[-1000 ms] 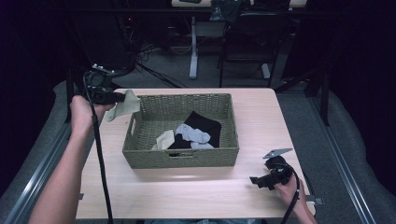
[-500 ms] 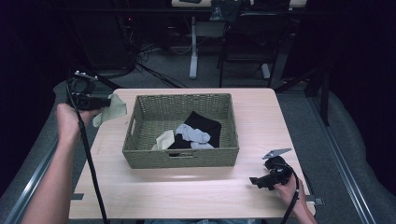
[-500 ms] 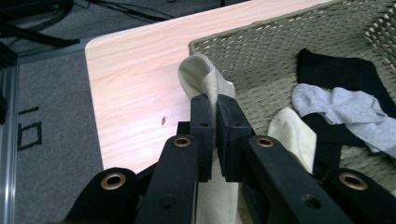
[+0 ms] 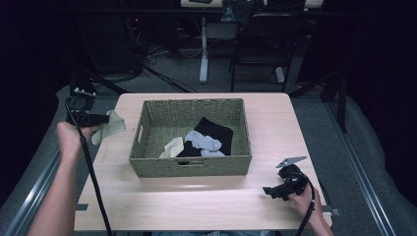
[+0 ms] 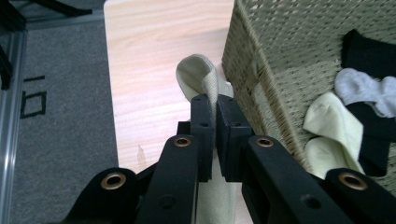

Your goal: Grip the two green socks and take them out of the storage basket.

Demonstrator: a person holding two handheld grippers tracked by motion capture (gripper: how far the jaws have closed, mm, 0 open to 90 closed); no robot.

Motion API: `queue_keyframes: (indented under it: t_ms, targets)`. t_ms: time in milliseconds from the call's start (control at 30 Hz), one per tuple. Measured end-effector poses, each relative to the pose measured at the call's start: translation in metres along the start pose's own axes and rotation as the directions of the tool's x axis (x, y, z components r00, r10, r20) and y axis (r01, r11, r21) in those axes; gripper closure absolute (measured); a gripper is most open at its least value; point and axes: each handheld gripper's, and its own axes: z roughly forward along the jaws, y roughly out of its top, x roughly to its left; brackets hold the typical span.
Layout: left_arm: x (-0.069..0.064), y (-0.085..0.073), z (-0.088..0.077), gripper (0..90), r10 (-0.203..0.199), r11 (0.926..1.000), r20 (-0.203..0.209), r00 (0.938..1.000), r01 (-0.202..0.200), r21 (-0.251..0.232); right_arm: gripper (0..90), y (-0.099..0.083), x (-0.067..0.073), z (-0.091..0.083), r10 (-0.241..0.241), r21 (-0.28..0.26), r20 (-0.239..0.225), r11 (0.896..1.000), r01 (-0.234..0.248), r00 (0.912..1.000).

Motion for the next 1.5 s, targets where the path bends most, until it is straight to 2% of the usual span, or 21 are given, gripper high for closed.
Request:
queue_keyframes:
  t_ms: [267,300,500,667,700,933,1033,1133,1167,1200,1233,1333,1367,1400,1500]
  targets:
    - [0.005,-0.019,0.028,86.3,-0.019,0.9985,-0.001,0.9998,0.019,0.051,3.8,0.000,0.000,0.000,-0.007,0.005,0.003,1.000,0.007,1.0000]
    - [0.005,-0.024,0.036,86.3,-0.020,0.9977,0.004,0.9998,0.020,0.065,3.8,0.000,0.000,0.000,-0.010,0.008,0.003,1.000,0.010,0.9999]
    - [0.006,-0.037,0.052,86.3,-0.040,0.9954,0.024,0.9989,0.038,0.088,3.8,0.000,0.000,0.000,-0.008,0.009,0.002,1.000,0.008,1.0000]
    - [0.007,-0.050,0.067,86.3,-0.057,0.9911,0.038,0.9977,0.052,0.122,3.8,0.000,0.000,0.000,-0.003,0.005,0.002,1.000,0.003,1.0000]
    - [0.008,-0.055,0.074,86.2,-0.061,0.9885,0.038,0.9974,0.055,0.141,3.8,0.000,0.000,0.000,-0.004,0.005,0.002,1.000,0.004,1.0000]
    - [0.009,-0.068,0.088,86.1,-0.076,0.9821,0.037,0.9964,0.069,0.176,3.8,0.000,0.000,0.000,-0.003,0.006,0.002,1.000,0.003,1.0000]
    - [0.011,-0.071,0.092,84.5,-0.094,0.9804,0.050,0.9943,0.084,0.179,3.8,0.000,0.000,0.000,-0.003,0.005,0.002,1.000,0.003,1.0000]
    - [0.013,-0.071,0.089,70.0,-0.117,0.9818,0.068,0.9907,0.105,0.158,3.8,0.000,0.000,0.000,-0.003,0.005,0.002,1.000,0.003,1.0000]
    - [0.014,-0.067,0.083,55.3,-0.123,0.9830,0.066,0.9902,0.113,0.145,3.8,0.000,0.000,-0.001,-0.004,0.006,0.000,1.000,0.004,1.0000]
    - [0.014,-0.067,0.083,48.2,-0.123,0.9830,0.066,0.9902,0.113,0.145,3.8,0.000,0.000,-0.001,-0.004,0.006,0.000,1.000,0.004,1.0000]
    - [0.013,-0.064,0.078,48.2,-0.119,0.9845,0.055,0.9915,0.110,0.136,3.8,0.000,0.000,0.000,0.000,0.002,-0.002,1.000,0.000,1.0000]
    - [0.012,-0.053,0.062,33.0,-0.105,0.9903,0.055,0.9930,0.099,0.097,3.8,0.000,0.000,0.000,-0.002,0.005,0.000,1.000,0.002,1.0000]
    - [0.008,-0.043,0.047,26.4,-0.088,0.9942,0.059,0.9944,0.084,0.067,3.8,0.000,0.000,0.000,-0.003,0.003,0.001,1.000,0.003,1.0000]
    - [0.008,-0.043,0.047,23.1,-0.088,0.9942,0.059,0.9944,0.084,0.067,3.8,0.000,0.000,0.000,-0.003,0.003,0.001,1.000,0.003,1.0000]
    - [-0.002,-0.025,0.025,17.7,-0.044,0.9987,0.056,0.9975,0.042,0.028,3.8,0.000,0.000,0.000,0.001,-0.001,-0.001,1.000,-0.001,1.0000]
